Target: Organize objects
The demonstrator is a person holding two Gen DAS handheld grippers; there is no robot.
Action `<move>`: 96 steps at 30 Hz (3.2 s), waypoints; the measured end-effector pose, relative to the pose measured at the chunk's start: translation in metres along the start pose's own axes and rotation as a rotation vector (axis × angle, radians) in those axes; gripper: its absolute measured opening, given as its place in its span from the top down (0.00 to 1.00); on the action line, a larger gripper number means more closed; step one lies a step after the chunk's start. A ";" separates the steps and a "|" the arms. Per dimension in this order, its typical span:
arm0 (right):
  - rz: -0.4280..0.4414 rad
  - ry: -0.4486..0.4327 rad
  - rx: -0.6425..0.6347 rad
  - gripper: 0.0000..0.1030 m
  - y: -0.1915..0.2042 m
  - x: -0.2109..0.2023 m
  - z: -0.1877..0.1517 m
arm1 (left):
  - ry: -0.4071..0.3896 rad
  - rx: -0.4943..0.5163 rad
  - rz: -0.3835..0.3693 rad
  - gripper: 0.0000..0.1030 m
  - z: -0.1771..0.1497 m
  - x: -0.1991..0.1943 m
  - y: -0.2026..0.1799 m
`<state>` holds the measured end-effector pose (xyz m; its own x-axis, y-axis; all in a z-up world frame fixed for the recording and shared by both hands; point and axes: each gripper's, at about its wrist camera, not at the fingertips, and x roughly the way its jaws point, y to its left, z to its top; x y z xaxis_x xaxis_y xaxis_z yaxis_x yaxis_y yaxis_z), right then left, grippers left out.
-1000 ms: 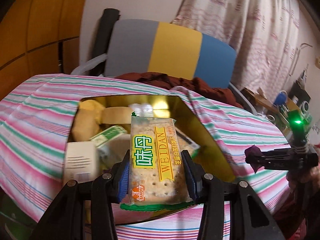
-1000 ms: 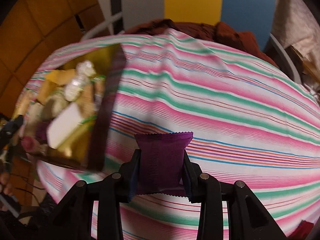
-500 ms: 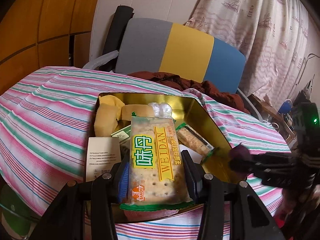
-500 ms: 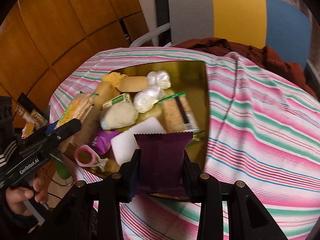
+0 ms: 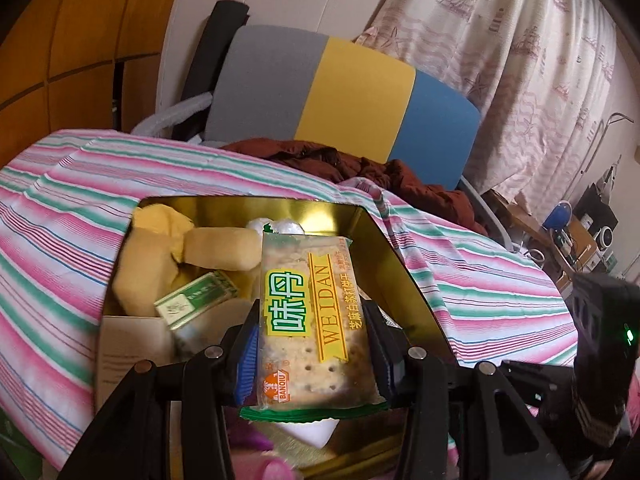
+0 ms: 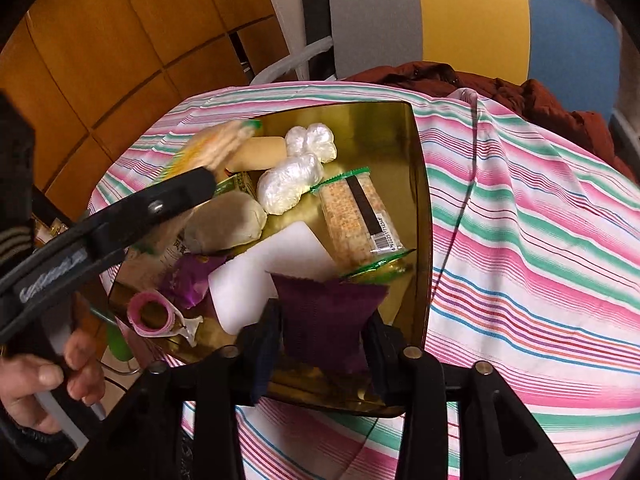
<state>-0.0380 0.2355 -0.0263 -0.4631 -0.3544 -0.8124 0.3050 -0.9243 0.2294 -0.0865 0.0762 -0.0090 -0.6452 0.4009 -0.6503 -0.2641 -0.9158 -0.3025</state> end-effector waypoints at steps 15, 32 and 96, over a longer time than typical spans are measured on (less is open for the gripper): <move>-0.018 -0.014 0.006 0.25 0.002 -0.001 -0.007 | 0.033 0.022 0.040 0.52 -0.003 0.012 -0.008; -0.183 -0.125 -0.042 0.00 0.024 -0.029 -0.018 | -0.048 0.090 0.262 0.51 -0.029 -0.043 0.002; -0.370 -0.225 0.001 0.00 0.036 -0.034 -0.025 | -0.064 0.023 0.315 0.39 -0.047 -0.075 0.007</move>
<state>0.0096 0.2175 -0.0038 -0.7109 -0.0209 -0.7030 0.0837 -0.9950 -0.0550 -0.0060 0.0413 0.0049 -0.7413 0.0962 -0.6643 -0.0604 -0.9952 -0.0768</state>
